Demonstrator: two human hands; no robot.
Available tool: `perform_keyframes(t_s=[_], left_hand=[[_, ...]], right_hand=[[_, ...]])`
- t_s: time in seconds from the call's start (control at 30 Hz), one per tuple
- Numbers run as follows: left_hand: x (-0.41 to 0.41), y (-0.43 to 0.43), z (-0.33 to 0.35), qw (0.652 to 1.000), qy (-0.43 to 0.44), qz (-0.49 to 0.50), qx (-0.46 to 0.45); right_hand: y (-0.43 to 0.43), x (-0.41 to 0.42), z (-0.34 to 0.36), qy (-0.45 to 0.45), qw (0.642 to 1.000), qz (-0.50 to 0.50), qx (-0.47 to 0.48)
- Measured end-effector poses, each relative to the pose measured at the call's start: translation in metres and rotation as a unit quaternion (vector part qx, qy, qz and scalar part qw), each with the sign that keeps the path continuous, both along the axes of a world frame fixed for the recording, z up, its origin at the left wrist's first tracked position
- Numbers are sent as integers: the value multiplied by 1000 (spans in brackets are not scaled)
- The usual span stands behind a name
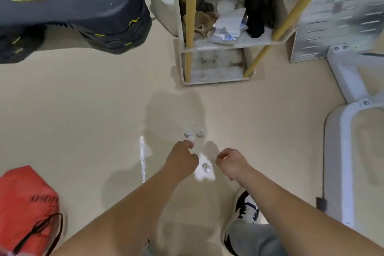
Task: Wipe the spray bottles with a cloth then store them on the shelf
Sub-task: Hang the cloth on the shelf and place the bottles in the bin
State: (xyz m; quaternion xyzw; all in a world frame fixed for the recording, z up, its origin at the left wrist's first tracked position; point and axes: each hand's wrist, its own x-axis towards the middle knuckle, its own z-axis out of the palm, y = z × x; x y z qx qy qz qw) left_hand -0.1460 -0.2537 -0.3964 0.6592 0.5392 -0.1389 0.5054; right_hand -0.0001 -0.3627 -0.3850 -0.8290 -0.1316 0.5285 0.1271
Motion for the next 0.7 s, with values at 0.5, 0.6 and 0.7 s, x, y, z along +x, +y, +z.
perform_keyframes(t_s=[0.5,0.6,0.7], left_hand=[[24,11,-272,976,-35,-152,150],[13,3,-275,990,-117,-23,77],[14,4,-274,979,-163,112,51]], right_hand=[[-40,-31,-268,-30,993,51,100],[-40,-38,-267,64,982,-130,122],[-29,-35,-273,95,960,-219,146]])
